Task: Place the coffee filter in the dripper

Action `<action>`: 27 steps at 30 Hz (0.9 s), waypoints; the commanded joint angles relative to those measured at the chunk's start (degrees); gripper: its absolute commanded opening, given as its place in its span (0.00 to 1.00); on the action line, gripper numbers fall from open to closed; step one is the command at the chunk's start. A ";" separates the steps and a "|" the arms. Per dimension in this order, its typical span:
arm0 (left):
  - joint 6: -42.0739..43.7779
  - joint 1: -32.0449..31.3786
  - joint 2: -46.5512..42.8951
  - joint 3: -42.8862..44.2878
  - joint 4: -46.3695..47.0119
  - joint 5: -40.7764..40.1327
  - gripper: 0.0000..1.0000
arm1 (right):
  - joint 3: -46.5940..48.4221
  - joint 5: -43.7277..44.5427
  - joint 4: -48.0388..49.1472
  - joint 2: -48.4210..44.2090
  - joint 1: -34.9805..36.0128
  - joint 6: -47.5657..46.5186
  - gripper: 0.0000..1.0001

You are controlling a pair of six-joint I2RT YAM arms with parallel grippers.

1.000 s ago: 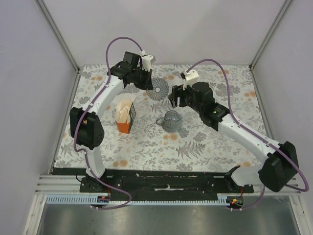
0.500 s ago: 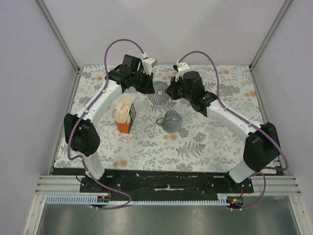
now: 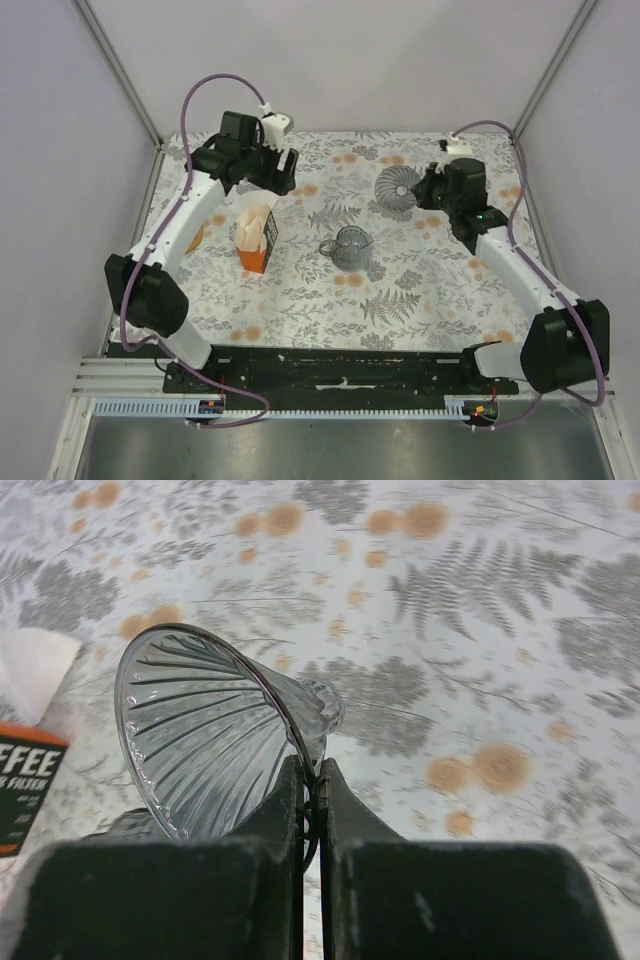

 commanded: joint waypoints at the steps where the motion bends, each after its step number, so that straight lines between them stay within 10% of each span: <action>1: 2.71 7.48 -4.09 -4.94 1.76 -4.47 0.85 | -6.40 2.57 1.72 -6.56 -8.30 0.44 0.00; 19: 7.20 32.98 -3.05 -21.03 10.37 -17.28 0.79 | -18.37 5.82 3.74 -3.14 -22.29 0.00 0.00; 27: 6.49 38.61 1.09 -25.34 13.54 -18.35 0.73 | -17.41 5.55 2.42 -2.26 -22.29 -0.35 0.22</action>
